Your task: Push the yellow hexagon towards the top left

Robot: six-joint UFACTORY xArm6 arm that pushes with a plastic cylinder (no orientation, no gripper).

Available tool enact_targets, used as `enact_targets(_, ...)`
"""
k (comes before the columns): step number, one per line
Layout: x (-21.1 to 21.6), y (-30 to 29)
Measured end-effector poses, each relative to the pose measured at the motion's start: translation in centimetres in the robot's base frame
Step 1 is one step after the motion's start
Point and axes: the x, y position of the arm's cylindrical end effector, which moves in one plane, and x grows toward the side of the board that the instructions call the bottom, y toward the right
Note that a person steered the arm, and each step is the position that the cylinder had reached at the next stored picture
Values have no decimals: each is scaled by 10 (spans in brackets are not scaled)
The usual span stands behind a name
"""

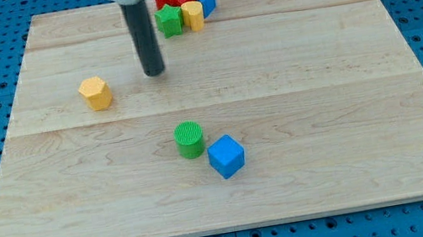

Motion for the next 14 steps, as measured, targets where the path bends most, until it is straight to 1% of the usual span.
enact_targets(1, 50, -32)
enact_targets(2, 46, -119)
enact_targets(3, -21, -176)
enact_targets(4, -31, -194)
enact_targets(5, 28, -157)
enact_targets(6, 68, -94)
enact_targets(7, 25, -65)
enact_targets(8, -42, -106)
enact_targets(9, -22, -72)
enact_targets(10, 40, -37)
enact_targets(11, 46, -84)
enact_targets(12, -14, -141)
enact_targets(13, -33, -158)
enact_targets(14, -4, -141)
